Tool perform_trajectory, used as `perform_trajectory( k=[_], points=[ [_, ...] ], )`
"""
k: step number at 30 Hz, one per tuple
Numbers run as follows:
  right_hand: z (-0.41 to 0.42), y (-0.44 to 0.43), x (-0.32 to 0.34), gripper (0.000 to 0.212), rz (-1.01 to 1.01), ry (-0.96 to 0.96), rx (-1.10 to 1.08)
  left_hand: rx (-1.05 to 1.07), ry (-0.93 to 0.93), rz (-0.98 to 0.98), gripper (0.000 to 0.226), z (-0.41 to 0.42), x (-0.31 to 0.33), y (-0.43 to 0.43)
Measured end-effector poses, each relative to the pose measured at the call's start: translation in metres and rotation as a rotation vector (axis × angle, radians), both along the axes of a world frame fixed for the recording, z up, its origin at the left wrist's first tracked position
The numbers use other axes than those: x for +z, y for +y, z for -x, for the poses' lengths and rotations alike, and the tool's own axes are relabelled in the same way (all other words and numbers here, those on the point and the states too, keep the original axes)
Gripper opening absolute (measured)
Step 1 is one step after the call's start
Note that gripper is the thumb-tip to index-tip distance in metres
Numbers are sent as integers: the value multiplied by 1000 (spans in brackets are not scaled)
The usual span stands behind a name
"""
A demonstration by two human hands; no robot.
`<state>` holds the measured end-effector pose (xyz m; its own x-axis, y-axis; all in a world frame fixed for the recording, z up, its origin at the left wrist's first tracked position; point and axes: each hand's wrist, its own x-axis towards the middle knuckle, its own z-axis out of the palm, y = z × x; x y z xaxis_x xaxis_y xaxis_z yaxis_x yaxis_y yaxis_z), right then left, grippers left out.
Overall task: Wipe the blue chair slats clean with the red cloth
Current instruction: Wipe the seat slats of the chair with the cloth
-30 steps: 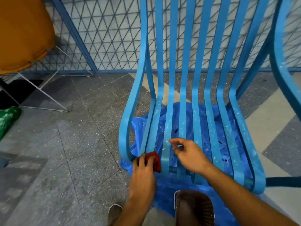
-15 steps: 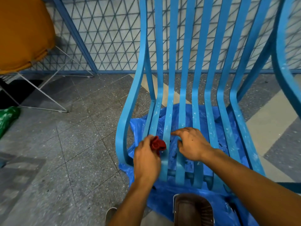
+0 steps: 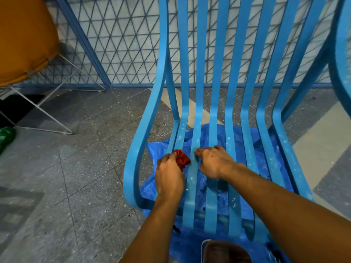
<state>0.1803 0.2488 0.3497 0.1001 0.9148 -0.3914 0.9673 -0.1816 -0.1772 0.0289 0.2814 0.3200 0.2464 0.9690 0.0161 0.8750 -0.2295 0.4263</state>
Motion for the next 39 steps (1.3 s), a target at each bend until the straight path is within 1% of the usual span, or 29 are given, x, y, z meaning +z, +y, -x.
perform_trajectory(
  k=[3,7,9,12,16,18,21,22,26,30,33,36,39],
  points=[
    [-2,4,-7,43,26,-3,18,-50,17,-42,59,10,-5,-4],
    [-5,15,-4,41,45,-81,58,-14,-46,-31,57,-6,-8,23],
    [-8,17,-5,41,71,-91,71,-15,-35,-29,56,-15,-9,30],
    [-10,18,-7,39,123,-73,75,-60,-19,-39,58,-14,-9,21],
    [-14,20,-4,40,151,-44,100,-135,-48,-69,65,12,-10,-3],
    [-14,19,-3,41,165,-35,116,-79,-107,-66,61,22,-16,-5],
    [-16,17,0,41,169,-28,116,110,-209,50,50,11,-15,11],
    [-15,17,2,40,173,-32,116,135,-219,68,50,3,-14,16],
    [-11,19,6,39,192,-58,119,18,-162,-19,57,-9,-16,18],
    [-12,22,7,42,233,-80,140,-55,-109,-37,58,24,-23,-3],
    [-14,23,8,45,262,-68,129,-17,-127,-18,52,38,-25,-27],
    [-15,23,6,49,276,-35,82,110,-198,79,46,36,-20,-42],
    [-16,23,9,49,284,-23,71,162,-213,149,61,38,-9,-58]
  ],
)
